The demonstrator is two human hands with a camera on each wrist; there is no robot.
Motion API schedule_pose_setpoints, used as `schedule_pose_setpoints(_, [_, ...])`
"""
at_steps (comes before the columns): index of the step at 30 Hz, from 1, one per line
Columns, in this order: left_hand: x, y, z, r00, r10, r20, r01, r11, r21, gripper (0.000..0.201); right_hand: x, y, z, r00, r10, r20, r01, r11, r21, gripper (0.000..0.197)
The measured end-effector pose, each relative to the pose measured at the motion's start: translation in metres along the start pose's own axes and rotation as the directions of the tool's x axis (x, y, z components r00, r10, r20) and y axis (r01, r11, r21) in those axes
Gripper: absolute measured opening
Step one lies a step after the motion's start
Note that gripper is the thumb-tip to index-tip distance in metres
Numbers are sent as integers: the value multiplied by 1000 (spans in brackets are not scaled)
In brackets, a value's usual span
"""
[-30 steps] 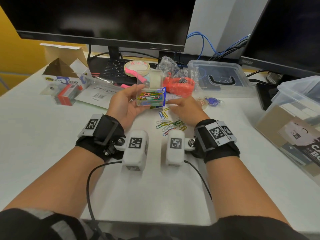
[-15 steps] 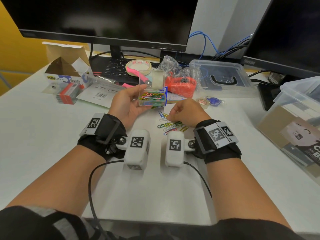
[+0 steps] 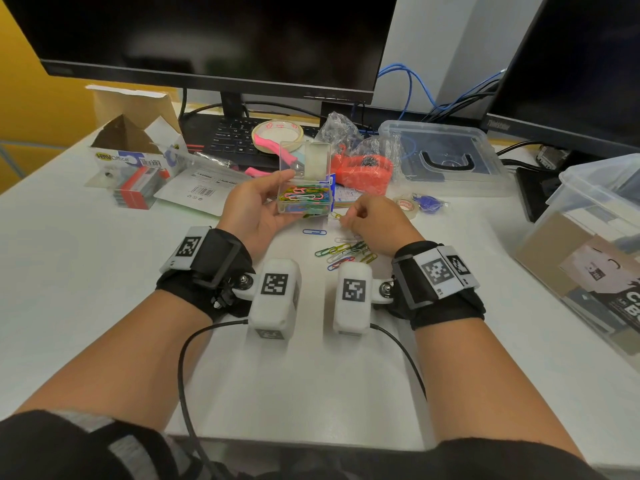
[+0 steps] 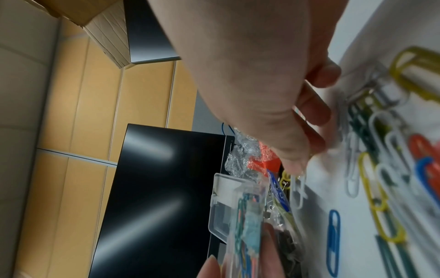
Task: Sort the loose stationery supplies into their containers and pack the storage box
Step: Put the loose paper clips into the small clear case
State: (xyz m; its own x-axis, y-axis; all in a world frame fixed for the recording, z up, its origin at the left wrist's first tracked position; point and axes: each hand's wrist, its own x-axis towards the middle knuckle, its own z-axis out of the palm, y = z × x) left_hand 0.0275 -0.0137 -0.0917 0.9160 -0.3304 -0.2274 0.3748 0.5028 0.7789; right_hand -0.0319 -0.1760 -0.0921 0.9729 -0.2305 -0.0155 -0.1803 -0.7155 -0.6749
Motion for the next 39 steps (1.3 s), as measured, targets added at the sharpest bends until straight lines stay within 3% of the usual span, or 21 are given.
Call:
schedule_pose_setpoints(9, [-1, 0, 0, 1000, 15, -12, -15, 1000, 16, 22, 0, 9, -7, 991, -2, -135, 23, 987, 160, 11])
schedule_pose_setpoints(13, [-1, -1, 0, 1000, 19, 6, -19, 998, 55, 16, 1, 9, -13, 904, 36, -426, 110, 944, 313, 9])
schedule_pose_setpoints(15, [-2, -2, 2, 998, -1, 57, -4, 996, 86, 15, 1, 3, -13, 871, -23, -490, 218, 913, 344, 15])
schedule_pose_setpoints(18, [-3, -4, 3, 990, -49, 136, 32, 992, 124, 23, -2, -5, -9, 883, -179, -434, 343, 878, 335, 16])
schedule_pose_setpoints(24, [-7, -7, 4, 962, -121, 245, 70, 976, 208, 32, -4, -11, -1, 892, -307, -331, 388, 896, 216, 6])
schedule_pose_setpoints(29, [-7, -7, 3, 965, -78, 250, 9, 964, 265, 29, -4, -10, -2, 886, -285, -367, 379, 900, 217, 10])
schedule_pose_setpoints(36, [-7, -8, 2, 966, -62, 250, -23, 946, 323, 36, -7, -11, -1, 919, -305, -249, 335, 938, 87, 16])
schedule_pose_setpoints(39, [-6, -7, 2, 970, -58, 237, -18, 952, 305, 38, -7, -12, -3, 903, -266, -338, 321, 939, 121, 14])
